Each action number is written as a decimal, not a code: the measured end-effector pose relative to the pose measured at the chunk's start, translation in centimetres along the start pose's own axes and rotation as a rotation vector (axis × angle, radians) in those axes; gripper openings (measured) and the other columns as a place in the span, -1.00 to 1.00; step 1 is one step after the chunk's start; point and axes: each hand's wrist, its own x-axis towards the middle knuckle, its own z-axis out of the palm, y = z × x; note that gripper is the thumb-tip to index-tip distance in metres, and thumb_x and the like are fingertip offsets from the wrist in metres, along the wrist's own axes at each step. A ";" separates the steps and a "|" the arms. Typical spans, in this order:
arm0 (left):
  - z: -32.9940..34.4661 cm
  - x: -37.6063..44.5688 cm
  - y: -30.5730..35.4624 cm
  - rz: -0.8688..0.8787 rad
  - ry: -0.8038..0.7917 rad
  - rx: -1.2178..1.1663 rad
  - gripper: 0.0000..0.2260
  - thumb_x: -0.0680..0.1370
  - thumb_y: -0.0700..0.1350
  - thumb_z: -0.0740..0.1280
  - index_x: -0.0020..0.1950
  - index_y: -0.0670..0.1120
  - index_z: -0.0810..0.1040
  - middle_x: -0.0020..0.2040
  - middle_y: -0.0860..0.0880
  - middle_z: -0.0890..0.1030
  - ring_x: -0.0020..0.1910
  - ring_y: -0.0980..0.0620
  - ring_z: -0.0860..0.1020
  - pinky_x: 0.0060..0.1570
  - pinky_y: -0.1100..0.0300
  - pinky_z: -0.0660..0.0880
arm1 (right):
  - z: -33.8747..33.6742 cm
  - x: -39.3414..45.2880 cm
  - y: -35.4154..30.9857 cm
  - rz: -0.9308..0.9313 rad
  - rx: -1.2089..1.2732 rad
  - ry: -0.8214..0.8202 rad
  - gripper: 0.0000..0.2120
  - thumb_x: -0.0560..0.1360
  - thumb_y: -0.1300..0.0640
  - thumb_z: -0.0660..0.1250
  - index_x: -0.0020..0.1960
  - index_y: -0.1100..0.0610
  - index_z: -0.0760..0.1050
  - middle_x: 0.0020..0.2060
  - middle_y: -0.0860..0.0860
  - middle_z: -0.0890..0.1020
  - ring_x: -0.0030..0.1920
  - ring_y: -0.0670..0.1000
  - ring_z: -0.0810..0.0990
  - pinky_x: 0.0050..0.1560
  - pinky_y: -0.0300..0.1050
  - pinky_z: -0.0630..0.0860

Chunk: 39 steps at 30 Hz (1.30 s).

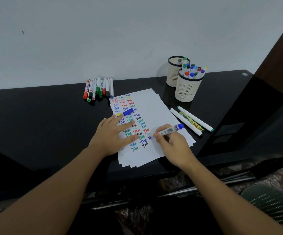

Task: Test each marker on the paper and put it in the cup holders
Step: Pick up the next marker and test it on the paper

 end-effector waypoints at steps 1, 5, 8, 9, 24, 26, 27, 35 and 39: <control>0.0 0.0 0.0 0.000 -0.001 -0.001 -0.27 0.40 0.63 -0.11 0.53 0.41 0.15 0.65 0.06 0.06 0.63 -0.02 -0.02 0.58 -0.12 -0.09 | 0.0 0.0 0.0 -0.001 -0.001 -0.003 -0.91 0.67 -0.07 0.28 0.06 -0.08 0.51 -0.14 -0.10 0.66 -0.07 -0.10 0.62 -0.01 -0.08 0.55; 0.1 0.0 0.0 0.001 0.008 -0.007 -0.30 0.43 0.61 -0.06 0.53 0.41 0.15 0.65 0.06 0.06 0.63 -0.02 -0.02 0.58 -0.11 -0.10 | 0.0 0.0 0.1 -0.002 0.007 0.032 -0.91 0.68 -0.05 0.27 -0.02 -0.15 0.46 -0.17 -0.10 0.64 -0.14 -0.11 0.59 -0.11 -0.15 0.49; 0.2 0.0 -0.1 0.001 0.007 -0.008 -0.30 0.43 0.61 -0.06 0.53 0.41 0.14 0.65 0.06 0.06 0.63 -0.02 -0.02 0.58 -0.11 -0.10 | 0.0 0.1 0.1 -0.011 -0.031 0.034 -0.91 0.68 -0.06 0.26 -0.01 -0.14 0.45 -0.20 -0.06 0.64 -0.20 -0.08 0.58 -0.14 -0.10 0.53; 0.2 0.0 -0.1 0.000 0.010 -0.009 -0.30 0.43 0.62 -0.07 0.53 0.41 0.14 0.65 0.07 0.07 0.63 -0.02 -0.02 0.58 -0.11 -0.10 | 0.0 0.1 0.0 -0.013 -0.036 0.027 -0.91 0.68 -0.06 0.26 0.00 -0.14 0.45 -0.20 -0.06 0.64 -0.20 -0.08 0.58 -0.13 -0.10 0.53; 0.1 0.0 0.0 -0.008 -0.006 -0.008 -0.32 0.44 0.60 -0.04 0.53 0.42 0.14 0.65 0.07 0.05 0.63 -0.01 -0.03 0.58 -0.11 -0.11 | -0.1 -0.2 -0.3 -0.022 -0.056 0.041 -0.90 0.69 -0.03 0.25 0.03 -0.04 0.47 -0.23 -0.03 0.63 -0.22 -0.10 0.56 -0.26 -0.28 0.43; 0.0 0.0 0.1 -0.008 -0.009 -0.008 -0.30 0.43 0.61 -0.07 0.53 0.42 0.14 0.65 0.07 0.05 0.63 -0.01 -0.03 0.58 -0.12 -0.11 | -0.2 -0.3 -0.4 -0.006 -0.023 0.050 -0.89 0.69 -0.04 0.26 -0.01 -0.07 0.46 -0.24 -0.05 0.63 -0.20 -0.15 0.56 -0.26 -0.34 0.40; -0.1 -0.1 0.1 -0.007 -0.010 -0.006 -0.29 0.42 0.61 -0.08 0.53 0.41 0.14 0.65 0.07 0.05 0.63 -0.02 -0.03 0.58 -0.12 -0.10 | -0.3 -0.3 -0.5 0.003 -0.009 0.045 -0.88 0.69 -0.04 0.26 -0.02 -0.09 0.46 -0.22 -0.07 0.63 -0.17 -0.18 0.57 -0.24 -0.34 0.40; -0.1 -0.1 0.1 -0.009 0.005 -0.030 -0.30 0.42 0.62 -0.06 0.53 0.42 0.16 0.65 0.07 0.05 0.63 -0.01 -0.02 0.58 -0.12 -0.10 | -0.3 -0.4 -0.7 -0.014 0.089 0.114 -0.95 0.68 0.01 0.29 0.05 -0.05 0.47 -0.20 -0.09 0.61 -0.23 -0.21 0.54 -0.23 -0.38 0.43; -0.4 -0.4 0.2 -0.010 0.049 -0.166 -0.30 0.42 0.58 0.06 0.49 0.33 0.32 0.62 0.08 0.20 0.61 0.01 0.09 0.58 -0.13 -0.04 | -0.6 -0.2 -0.7 -0.011 0.372 0.158 -0.93 0.68 0.08 0.30 0.13 -0.07 0.51 -0.20 -0.09 0.59 -0.18 -0.16 0.57 -0.10 -0.34 0.49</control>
